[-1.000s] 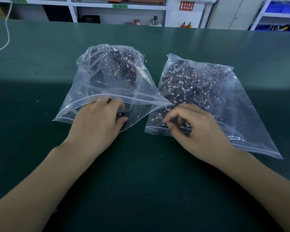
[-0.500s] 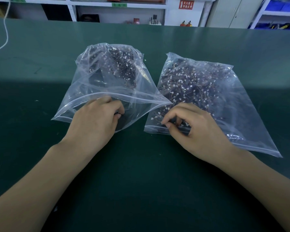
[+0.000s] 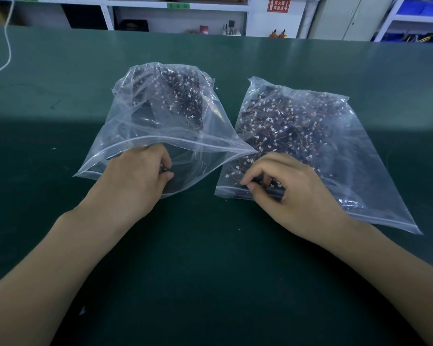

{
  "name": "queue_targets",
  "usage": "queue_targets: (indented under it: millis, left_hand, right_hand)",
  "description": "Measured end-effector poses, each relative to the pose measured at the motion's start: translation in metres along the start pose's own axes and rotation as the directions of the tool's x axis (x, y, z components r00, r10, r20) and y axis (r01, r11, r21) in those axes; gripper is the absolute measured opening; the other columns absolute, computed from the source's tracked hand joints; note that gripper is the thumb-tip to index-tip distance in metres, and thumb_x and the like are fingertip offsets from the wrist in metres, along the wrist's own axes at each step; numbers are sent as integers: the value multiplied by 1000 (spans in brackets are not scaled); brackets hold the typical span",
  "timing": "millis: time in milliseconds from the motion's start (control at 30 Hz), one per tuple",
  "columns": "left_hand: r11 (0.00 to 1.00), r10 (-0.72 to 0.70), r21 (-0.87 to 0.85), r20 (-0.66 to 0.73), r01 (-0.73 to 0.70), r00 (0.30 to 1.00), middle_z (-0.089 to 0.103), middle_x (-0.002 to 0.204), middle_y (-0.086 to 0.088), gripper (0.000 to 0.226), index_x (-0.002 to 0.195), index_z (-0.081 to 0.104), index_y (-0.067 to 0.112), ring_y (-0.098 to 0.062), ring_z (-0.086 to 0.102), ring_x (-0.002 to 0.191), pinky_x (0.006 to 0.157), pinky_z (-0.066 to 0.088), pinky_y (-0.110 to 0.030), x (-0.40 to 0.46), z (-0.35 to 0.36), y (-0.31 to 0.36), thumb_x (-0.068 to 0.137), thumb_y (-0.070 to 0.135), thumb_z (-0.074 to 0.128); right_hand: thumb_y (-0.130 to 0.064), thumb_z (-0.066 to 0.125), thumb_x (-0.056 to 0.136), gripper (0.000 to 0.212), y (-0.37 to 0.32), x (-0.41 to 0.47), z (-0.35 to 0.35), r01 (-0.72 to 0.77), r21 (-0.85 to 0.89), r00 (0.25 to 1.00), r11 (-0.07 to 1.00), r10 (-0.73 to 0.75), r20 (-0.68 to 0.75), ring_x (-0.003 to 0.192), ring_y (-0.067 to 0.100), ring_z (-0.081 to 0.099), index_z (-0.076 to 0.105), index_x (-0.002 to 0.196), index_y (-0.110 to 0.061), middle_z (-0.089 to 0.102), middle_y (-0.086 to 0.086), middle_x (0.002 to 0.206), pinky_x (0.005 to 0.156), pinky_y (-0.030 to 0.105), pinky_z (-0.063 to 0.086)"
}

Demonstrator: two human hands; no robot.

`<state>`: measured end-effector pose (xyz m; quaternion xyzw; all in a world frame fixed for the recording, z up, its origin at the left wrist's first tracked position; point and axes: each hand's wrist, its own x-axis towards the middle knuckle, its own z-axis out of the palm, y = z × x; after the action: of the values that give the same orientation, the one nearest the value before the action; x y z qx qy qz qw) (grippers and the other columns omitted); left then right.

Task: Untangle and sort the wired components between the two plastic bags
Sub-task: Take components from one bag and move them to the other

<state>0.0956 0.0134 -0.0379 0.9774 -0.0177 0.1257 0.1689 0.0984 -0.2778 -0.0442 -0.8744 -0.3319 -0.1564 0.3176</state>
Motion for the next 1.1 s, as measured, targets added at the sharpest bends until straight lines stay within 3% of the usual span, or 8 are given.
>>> queue_targets:
  millis: [233, 433, 633, 700, 800, 867, 1000, 1100]
  left_hand:
    - [999, -37, 18, 65, 36, 997, 68, 97, 4, 11, 104, 58, 26, -25, 62, 97, 84, 45, -40, -1, -4, 0, 101, 27, 68]
    - [992, 114, 70, -93, -108, 989, 71, 92, 2, 18, 109, 54, 23, -34, 65, 88, 73, 50, -45, -7, -5, 11, 95, 15, 62]
    - [930, 337, -88, -183, -356, 924, 58, 93, 13, 20, 99, 50, 26, -18, 61, 75, 62, 47, -37, -17, -8, 42, 98, 12, 65]
    - [890, 411, -110, -225, -443, 883, 56, 96, 14, 18, 100, 51, 24, -17, 60, 73, 58, 49, -32, -23, -9, 55, 98, 11, 63]
    - [833, 500, -119, -255, -540, 828, 54, 101, 12, 11, 103, 53, 20, -15, 57, 75, 57, 48, -33, -30, -5, 68, 99, 11, 57]
    - [811, 532, -119, -257, -573, 807, 53, 99, 10, 10, 103, 56, 17, -12, 48, 76, 62, 43, -30, -32, -1, 72, 99, 9, 58]
    - [796, 562, -106, -237, -596, 792, 57, 97, 6, 13, 100, 63, 13, -8, 45, 77, 64, 39, -24, -33, 4, 70, 96, 1, 64]
    - [780, 583, -83, -266, -620, 768, 60, 97, 5, 13, 99, 64, 12, -14, 54, 81, 66, 42, -23, -34, 5, 68, 95, -1, 64]
  right_hand:
    - [-4, 75, 94, 15, 0, 0, 0, -2, 6, 1000, 1000, 2, 0, 84, 13, 60, 75, 99, -18, 65, -5, 95, 76, 37, 54]
    - [-4, 74, 94, 15, 0, 0, 0, -19, 12, 1000, 1000, 19, 3, 84, 14, 62, 76, 99, -17, 66, -4, 97, 76, 37, 55]
    - [-15, 69, 102, 9, -2, 1, 1, -29, 42, 997, 999, 32, -67, 90, 12, 62, 77, 103, -14, 68, -12, 97, 84, 26, 50]
    - [-26, 60, 108, 24, -3, 2, 0, -51, 52, 996, 997, 54, -65, 92, 12, 63, 80, 99, -16, 71, -12, 93, 89, 25, 46]
    - [-34, 43, 114, 44, -8, 3, -2, -146, 238, 987, 960, 157, -27, 96, 11, 64, 81, 93, -24, 73, -10, 87, 94, 19, 40]
    - [-36, 44, 112, 43, -10, 4, -4, -187, 341, 980, 921, 199, -3, 95, 14, 65, 81, 92, -27, 75, -4, 89, 93, 22, 43]
    - [-39, 56, 106, 44, -10, 3, -2, -191, 349, 981, 918, 189, 40, 90, 27, 61, 78, 89, -6, 71, 10, 82, 86, 45, 47]
    - [-39, 57, 108, 36, -12, 3, -3, -193, 389, 981, 901, 187, 53, 97, 18, 66, 81, 91, -18, 77, -5, 88, 90, 35, 50]
